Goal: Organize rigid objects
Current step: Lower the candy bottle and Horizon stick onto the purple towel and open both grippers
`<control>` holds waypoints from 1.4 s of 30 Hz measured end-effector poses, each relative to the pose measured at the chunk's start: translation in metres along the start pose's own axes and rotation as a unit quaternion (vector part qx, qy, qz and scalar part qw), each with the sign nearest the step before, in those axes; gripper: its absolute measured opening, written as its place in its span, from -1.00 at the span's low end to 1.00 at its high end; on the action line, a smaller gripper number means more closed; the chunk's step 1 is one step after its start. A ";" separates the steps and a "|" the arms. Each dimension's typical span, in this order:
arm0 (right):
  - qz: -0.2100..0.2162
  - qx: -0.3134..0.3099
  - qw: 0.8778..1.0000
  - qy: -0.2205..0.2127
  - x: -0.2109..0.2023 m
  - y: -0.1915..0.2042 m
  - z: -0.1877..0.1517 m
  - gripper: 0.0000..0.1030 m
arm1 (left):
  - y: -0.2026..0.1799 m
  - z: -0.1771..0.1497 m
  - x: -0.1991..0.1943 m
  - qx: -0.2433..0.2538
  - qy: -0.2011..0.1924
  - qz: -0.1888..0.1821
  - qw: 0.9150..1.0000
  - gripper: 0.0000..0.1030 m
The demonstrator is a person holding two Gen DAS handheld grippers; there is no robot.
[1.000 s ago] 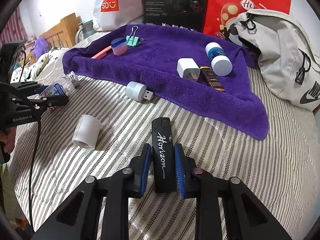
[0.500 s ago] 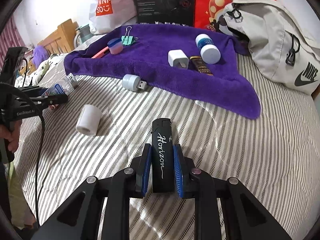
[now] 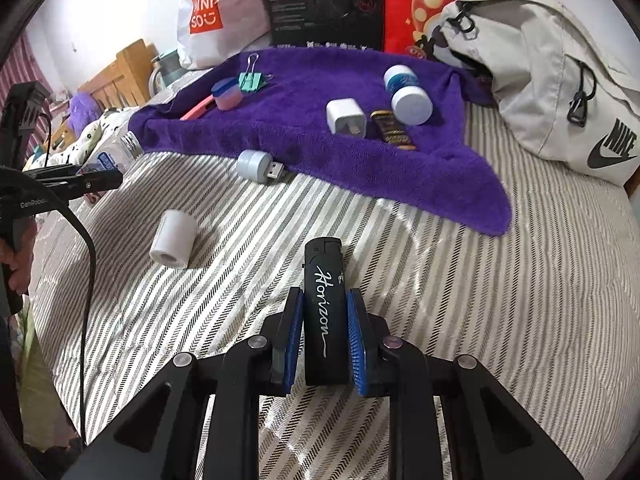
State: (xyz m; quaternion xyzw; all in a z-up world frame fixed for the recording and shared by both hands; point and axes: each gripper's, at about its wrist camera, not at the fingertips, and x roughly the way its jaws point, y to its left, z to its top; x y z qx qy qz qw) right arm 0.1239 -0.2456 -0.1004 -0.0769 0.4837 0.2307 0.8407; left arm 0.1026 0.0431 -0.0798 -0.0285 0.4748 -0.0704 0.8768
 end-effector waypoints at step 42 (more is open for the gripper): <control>0.044 0.021 0.997 -0.051 -0.002 -0.043 0.114 -0.58 | -0.045 0.116 0.101 0.059 0.038 -0.023 0.997 -0.24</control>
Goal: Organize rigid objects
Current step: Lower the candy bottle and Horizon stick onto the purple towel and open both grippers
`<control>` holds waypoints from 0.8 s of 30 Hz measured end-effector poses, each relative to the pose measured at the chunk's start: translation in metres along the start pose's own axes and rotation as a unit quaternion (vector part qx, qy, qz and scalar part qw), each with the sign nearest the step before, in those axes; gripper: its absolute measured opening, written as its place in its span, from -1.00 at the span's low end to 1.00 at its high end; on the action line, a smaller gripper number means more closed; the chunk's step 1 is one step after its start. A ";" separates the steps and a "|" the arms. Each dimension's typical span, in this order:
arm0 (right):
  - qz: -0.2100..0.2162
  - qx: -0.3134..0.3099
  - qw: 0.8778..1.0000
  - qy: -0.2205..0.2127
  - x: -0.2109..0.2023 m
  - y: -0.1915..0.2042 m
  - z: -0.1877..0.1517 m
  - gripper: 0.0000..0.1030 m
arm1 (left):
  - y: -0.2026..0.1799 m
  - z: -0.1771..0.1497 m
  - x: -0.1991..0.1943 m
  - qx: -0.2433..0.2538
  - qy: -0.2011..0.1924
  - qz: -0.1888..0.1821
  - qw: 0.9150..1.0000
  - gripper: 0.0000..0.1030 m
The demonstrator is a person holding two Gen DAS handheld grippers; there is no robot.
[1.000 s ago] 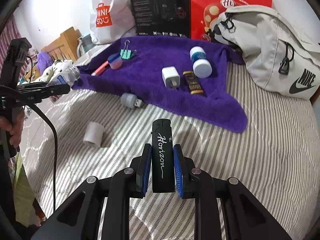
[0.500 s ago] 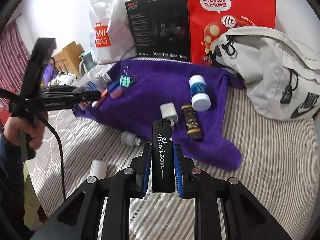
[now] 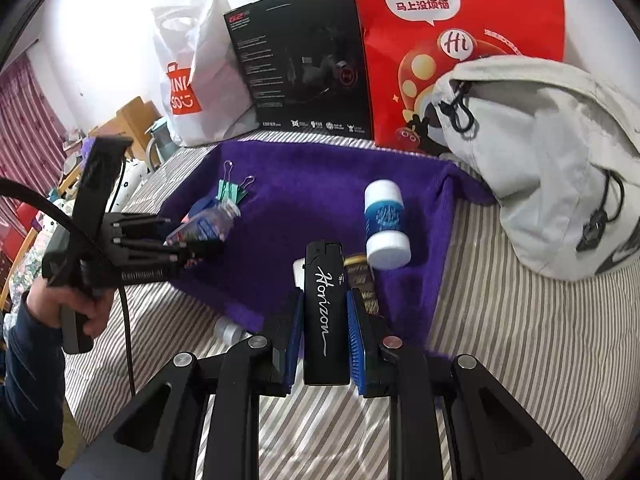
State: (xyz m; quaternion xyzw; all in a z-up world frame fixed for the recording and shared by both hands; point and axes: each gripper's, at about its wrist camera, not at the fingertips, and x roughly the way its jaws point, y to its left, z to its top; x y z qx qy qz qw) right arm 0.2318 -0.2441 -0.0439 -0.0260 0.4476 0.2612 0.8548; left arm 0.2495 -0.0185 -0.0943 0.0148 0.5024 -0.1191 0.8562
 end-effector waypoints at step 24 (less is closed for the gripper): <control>-0.003 -0.024 0.999 0.026 0.052 -0.003 0.042 -0.58 | 0.007 -0.017 -0.023 -0.005 0.010 0.019 1.000 0.30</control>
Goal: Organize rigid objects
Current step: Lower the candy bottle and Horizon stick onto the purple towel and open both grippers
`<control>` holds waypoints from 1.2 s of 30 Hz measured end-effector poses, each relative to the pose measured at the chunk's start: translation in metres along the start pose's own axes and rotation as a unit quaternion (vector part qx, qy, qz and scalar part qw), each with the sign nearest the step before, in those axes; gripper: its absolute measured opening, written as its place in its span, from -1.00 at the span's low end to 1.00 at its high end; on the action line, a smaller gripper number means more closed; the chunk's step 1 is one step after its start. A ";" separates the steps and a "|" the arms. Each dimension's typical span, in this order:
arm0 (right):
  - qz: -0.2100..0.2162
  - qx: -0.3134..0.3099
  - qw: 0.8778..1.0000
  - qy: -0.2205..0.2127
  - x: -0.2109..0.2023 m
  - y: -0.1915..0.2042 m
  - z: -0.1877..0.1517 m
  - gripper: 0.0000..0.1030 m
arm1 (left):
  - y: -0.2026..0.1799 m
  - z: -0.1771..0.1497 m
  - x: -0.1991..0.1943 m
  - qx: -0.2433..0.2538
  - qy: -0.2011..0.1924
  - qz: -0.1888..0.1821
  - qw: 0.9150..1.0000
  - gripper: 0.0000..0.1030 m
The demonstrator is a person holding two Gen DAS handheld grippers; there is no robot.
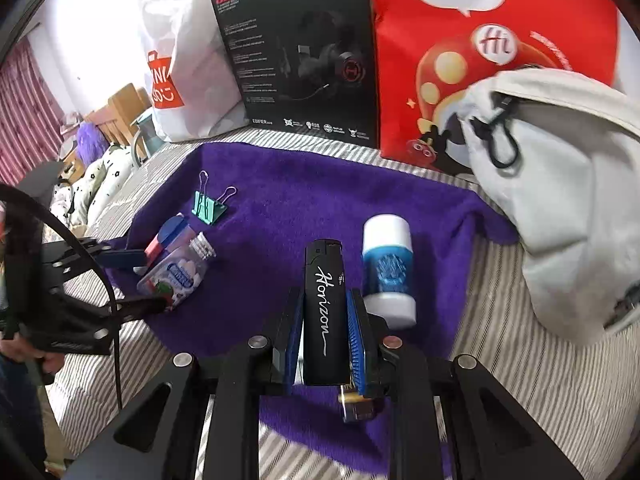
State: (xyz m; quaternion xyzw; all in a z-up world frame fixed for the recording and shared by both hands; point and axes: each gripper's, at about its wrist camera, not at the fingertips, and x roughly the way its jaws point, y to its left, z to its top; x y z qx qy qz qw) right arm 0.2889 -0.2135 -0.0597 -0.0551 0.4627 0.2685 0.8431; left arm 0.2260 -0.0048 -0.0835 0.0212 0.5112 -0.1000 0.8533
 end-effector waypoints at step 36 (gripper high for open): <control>-0.064 -0.029 0.997 0.039 -0.018 0.033 -0.007 -0.05 | 0.046 -0.078 -0.064 -0.054 -0.011 0.022 0.998 0.34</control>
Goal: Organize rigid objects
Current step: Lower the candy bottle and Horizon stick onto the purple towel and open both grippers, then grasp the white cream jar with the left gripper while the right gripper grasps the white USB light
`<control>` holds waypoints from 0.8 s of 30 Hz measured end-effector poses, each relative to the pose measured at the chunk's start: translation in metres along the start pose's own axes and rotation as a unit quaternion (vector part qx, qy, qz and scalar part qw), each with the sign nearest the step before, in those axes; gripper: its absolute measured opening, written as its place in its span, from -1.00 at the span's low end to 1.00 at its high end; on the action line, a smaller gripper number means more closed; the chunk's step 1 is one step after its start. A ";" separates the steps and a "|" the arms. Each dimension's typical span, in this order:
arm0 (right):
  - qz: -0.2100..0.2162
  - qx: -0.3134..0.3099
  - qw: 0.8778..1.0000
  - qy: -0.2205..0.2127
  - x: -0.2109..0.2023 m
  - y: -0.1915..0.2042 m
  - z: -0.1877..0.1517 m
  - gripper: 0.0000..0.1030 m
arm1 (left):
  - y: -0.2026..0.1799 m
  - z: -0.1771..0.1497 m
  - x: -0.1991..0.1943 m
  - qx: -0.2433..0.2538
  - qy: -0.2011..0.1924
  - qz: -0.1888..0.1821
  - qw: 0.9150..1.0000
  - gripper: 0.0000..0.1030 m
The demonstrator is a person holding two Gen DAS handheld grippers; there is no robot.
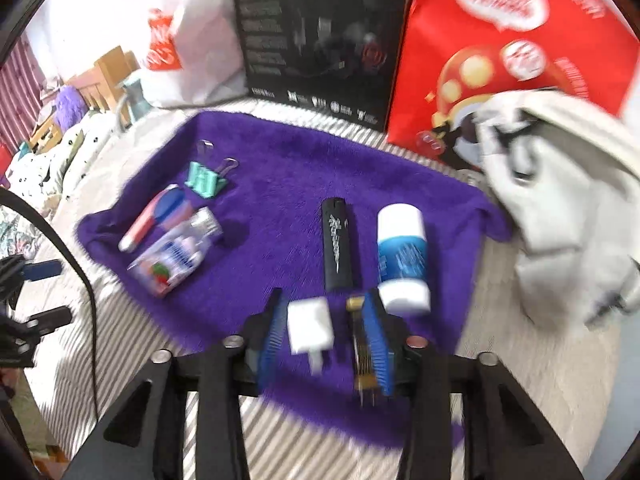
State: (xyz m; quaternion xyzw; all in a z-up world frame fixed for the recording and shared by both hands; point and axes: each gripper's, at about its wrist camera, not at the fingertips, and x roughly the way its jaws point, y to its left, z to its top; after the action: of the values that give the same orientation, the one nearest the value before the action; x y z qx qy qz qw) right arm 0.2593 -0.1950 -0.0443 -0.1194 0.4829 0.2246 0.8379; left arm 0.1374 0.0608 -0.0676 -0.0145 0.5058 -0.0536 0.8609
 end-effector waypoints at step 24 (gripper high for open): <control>0.069 0.111 0.990 -0.054 -0.107 0.005 -0.214 0.26 | -0.125 -0.034 0.034 0.027 0.021 -0.026 0.999 0.34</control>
State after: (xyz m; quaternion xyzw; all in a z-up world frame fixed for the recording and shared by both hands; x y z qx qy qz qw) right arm 0.0489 -0.3080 -0.0598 0.0203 0.4655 0.2334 0.8534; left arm 0.1149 -0.0658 -0.1037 -0.0029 0.5219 -0.0898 0.8483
